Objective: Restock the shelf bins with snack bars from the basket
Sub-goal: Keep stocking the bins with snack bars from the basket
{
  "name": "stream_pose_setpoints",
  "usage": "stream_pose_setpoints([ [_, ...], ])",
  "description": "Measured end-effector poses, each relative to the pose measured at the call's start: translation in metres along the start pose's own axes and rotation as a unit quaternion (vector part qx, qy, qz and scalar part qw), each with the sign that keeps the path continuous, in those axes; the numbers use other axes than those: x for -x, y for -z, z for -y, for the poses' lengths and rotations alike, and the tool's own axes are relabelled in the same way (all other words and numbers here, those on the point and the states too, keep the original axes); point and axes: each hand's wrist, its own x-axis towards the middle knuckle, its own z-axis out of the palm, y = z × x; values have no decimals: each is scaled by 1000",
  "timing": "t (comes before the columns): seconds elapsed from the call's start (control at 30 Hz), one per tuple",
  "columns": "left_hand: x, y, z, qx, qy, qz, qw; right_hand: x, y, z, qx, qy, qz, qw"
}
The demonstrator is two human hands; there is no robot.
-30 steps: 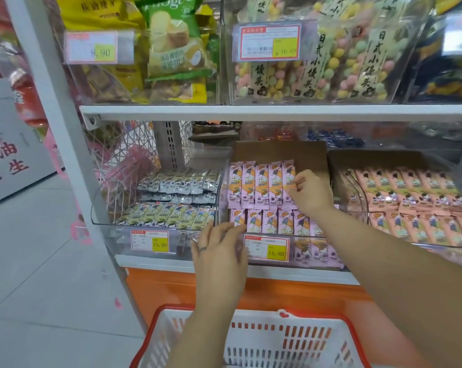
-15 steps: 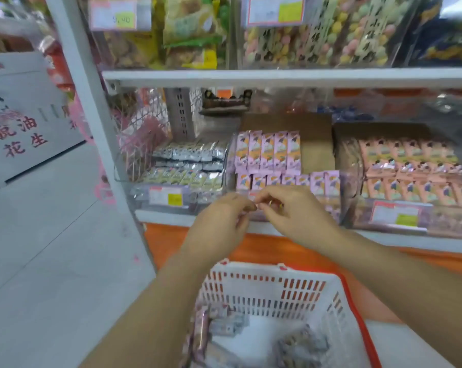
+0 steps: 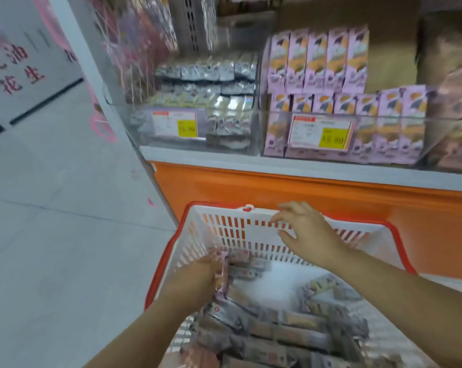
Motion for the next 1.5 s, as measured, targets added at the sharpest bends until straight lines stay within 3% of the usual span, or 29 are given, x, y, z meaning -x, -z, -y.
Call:
stream_pose_setpoints([
  [0.13,-27,-37,5,-20,27,58,998,1,-21,-18,42,0,27,999],
  [0.27,-47,-58,7,35,42,54,997,3,-37,-23,59,12,-14,998],
  [0.43,-62,-75,0,24,42,92,995,1,-44,-25,59,22,-52,997],
  [0.6,-65,-89,-9,-9,47,168,985,1,-46,-25,67,22,-62,996],
  [0.7,-63,-90,-10,12,29,170,985,2,-44,-25,67,21,-45,997],
  [0.83,-59,-56,-13,133,22,74,988,4,-30,-25,-3,3,-6,1000],
  [0.97,-34,4,-30,262,-36,-12,964,9,-5,-9,-117,-42,15,992],
  [1.1,-3,67,-60,285,-96,-58,952,18,38,16,-330,-137,87,930],
  [1.2,23,109,-85,330,-135,-118,927,27,71,35,-414,-131,117,893],
  [1.5,69,197,-161,388,-161,-262,869,49,167,70,-424,-59,-48,902],
])
